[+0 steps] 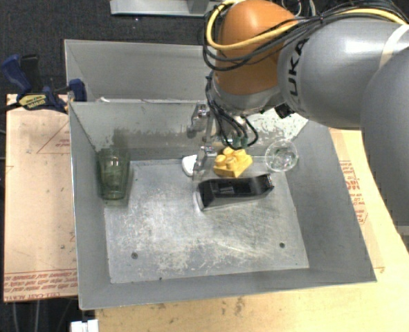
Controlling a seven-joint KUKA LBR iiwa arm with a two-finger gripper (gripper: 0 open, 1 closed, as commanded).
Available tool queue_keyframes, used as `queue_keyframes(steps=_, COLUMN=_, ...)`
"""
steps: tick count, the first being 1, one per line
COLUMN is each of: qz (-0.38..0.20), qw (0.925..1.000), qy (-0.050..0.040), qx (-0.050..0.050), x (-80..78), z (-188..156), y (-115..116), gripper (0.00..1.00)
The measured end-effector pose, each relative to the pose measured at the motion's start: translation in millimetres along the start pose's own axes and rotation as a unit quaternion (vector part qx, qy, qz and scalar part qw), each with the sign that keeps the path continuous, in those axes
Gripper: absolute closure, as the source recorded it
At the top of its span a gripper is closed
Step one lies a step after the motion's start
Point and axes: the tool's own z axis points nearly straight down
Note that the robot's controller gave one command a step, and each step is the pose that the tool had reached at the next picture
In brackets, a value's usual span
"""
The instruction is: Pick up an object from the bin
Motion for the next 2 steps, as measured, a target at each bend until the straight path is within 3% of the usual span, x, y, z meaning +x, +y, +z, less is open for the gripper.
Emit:
queue_keyframes(steps=1, qz=0.001, qw=1.0000, qy=-0.0042, qx=0.000, x=-1.7, z=-5, y=0, gripper=0.00)
queue_keyframes(steps=2, qz=0.073, qw=0.9973, qy=-0.0049, qx=-0.001, x=21.1, z=-3, y=-19, gripper=0.00)
